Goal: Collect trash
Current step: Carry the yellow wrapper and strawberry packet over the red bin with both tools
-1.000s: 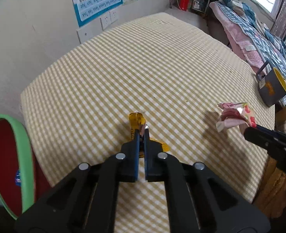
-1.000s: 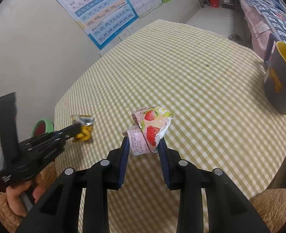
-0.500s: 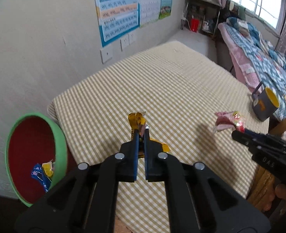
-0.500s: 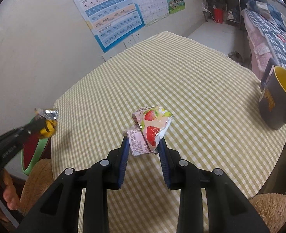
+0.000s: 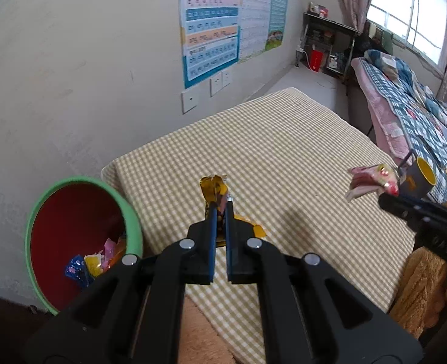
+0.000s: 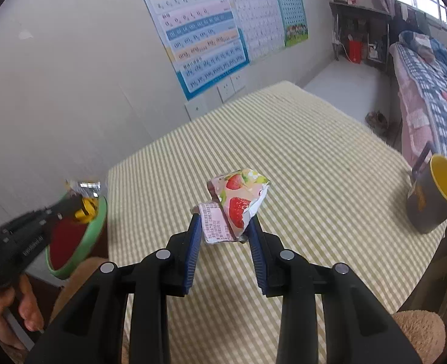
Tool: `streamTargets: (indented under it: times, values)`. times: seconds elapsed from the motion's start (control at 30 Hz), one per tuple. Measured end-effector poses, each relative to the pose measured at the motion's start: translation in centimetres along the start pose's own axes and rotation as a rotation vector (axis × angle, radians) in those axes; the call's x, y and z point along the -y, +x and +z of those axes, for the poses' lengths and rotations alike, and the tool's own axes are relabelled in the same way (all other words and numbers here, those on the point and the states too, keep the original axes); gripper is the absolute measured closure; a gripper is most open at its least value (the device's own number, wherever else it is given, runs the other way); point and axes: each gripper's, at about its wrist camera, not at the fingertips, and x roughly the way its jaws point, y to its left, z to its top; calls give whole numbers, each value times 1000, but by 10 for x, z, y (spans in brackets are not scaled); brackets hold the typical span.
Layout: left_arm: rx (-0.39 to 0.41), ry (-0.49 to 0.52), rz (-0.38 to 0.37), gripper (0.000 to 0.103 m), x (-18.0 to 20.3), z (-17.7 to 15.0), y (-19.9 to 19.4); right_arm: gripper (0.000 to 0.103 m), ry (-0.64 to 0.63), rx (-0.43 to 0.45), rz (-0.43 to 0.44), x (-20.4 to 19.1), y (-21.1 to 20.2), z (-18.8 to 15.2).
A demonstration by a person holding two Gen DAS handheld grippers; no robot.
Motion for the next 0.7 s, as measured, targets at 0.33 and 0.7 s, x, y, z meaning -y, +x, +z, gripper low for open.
streamTargets:
  times: [0.33, 0.7]
  values:
    - [15, -35, -10, 99, -14, -3, -5, 72, -30, 34, 35, -31, -12, 12]
    - [22, -81, -8, 99, -35, -7, -6, 72, -79, 27, 56, -62, -12, 13]
